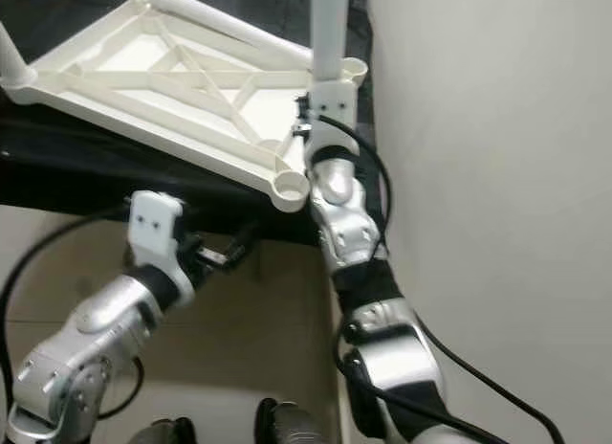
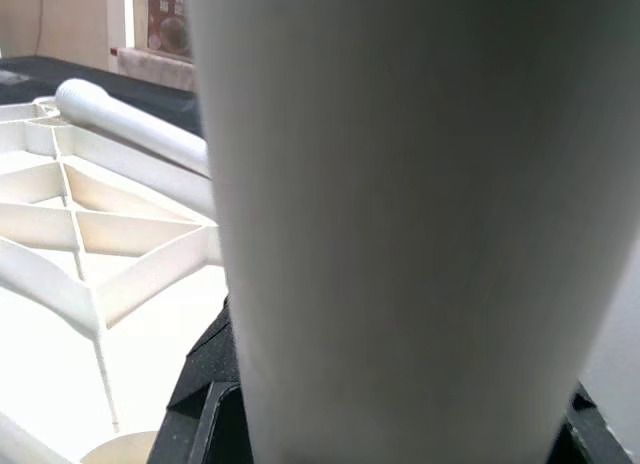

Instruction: Building children table

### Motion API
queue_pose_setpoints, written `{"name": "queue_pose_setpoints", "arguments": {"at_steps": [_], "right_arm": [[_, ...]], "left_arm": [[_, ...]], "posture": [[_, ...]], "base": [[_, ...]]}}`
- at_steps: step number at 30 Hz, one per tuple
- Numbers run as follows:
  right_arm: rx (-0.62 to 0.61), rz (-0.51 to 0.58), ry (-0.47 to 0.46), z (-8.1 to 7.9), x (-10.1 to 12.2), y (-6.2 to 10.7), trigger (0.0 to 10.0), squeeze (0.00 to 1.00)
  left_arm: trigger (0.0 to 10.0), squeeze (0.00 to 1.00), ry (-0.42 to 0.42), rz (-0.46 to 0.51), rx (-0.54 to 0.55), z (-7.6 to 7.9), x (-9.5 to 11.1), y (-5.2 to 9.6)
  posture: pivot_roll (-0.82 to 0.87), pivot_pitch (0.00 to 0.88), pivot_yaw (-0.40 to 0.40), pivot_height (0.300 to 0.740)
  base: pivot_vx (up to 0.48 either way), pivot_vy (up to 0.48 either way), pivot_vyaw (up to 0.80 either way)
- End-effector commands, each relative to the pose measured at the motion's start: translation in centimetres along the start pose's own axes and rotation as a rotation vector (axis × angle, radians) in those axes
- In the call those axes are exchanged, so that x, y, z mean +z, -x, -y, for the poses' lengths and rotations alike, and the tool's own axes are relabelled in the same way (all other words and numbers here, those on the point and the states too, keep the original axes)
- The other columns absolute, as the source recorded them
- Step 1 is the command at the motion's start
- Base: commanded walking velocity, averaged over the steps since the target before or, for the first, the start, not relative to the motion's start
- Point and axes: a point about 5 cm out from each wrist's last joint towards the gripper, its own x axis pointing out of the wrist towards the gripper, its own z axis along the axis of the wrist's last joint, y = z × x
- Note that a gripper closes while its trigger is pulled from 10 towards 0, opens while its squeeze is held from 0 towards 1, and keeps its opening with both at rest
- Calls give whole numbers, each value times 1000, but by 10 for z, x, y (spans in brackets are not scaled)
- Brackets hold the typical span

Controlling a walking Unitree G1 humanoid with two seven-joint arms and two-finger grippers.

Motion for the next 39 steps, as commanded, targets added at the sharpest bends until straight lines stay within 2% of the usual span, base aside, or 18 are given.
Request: {"name": "queue_pose_setpoints", "arguments": {"at_steps": [1, 5, 7, 10, 12, 15, 17, 18, 19, 20, 21, 23, 25, 26, 28, 31, 32, 39], "right_arm": [[37, -62, -48, -15, -11, 3, 10000, 0], [129, -13, -316, -58, 28, 3, 10000, 0], [129, -13, -316, -58, 28, 3, 10000, 0], [187, 7, -410, -75, 44, 9, 10000, 0], [202, 15, -433, -77, 46, 13, 10000, 0], [200, 31, -400, -67, 39, 18, 10000, 0], [172, 32, -302, -49, 24, 19, 10000, 0], [172, 32, -302, -49, 24, 19, 10000, 0], [88, 23, -171, -19, 8, 22, 10000, 0], [88, 23, -171, -19, 8, 22, 10000, 0], [39, -1, -149, -5, 2, 24, 10000, 0], [39, -1, -149, -5, 2, 24, 10000, 0], [14, 62, -127, 23, 1, 33, 10000, 0], [14, 62, -127, 23, 1, 33, 10000, 0], [48, 101, -40, 47, 1, 54, 10000, 0], [57, 108, -9, 53, 2, 62, 10000, 0], [59, 123, -26, 61, 6, 77, 10000, 0], [93, 150, -62, 60, 14, 95, 10000, 0]], "left_arm": [[10000, 0, -11, -5, 31, -6, -1, 1], [10000, 0, -66, 10, 152, -39, 5, 6], [10000, 0, -66, 10, 152, -39, 5, 6], [10000, 0, -88, 5, 196, -52, 4, 7], [10000, 0, -94, 0, 198, -53, 2, 6], [10000, 0, -92, -15, 180, -49, -5, 5], [10000, 0, -98, -29, 147, -41, -11, 3], [10000, 0, -98, -29, 147, -41, -11, 3], [10000, 0, -87, -50, 102, -31, -20, 2], [10000, 0, -87, -50, 102, -31, -20, 2], [10000, 0, -73, -59, 86, -26, -24, 1], [10000, 0, -73, -59, 86, -26, -24, 1], [10000, 0, -43, -77, 43, -15, -32, 2], [10000, 0, -43, -77, 43, -15, -32, 2], [10000, 0, -28, -71, -1, -2, -33, -1], [10000, 0, -24, -65, -9, 2, -33, -3], [10000, 0, -28, -44, -22, 6, -30, -10], [10000, 0, -57, -27, -15, 8, -28, -17]], "posture": [[101, 211, -207, 740], [109, 200, -220, 740], [109, 200, -220, 740], [108, 190, -217, 740], [104, 186, -215, 740], [97, 174, -200, 740], [96, 160, -194, 740], [96, 160, -194, 740], [102, 139, -176, 740], [102, 139, -176, 740], [104, 136, -174, 740], [104, 136, -174, 740], [109, 106, -153, 740], [109, 106, -153, 740], [112, 78, -132, 740], [113, 74, -128, 740], [111, 43, -112, 740], [113, 27, -102, 740]], "base": [[0, 0, 0], [0, 0, 0], [0, 0, 0], [0, 0, 0], [0, 0, 0], [0, 0, 0], [0, 0, 0], [0, 0, 0], [0, 0, 0], [0, 0, 0], [0, 0, 0], [0, 0, 0], [0, 0, 0], [0, 0, 0], [0, 0, 0], [0, 0, 0], [0, 0, 0], [0, 0, 424]]}}
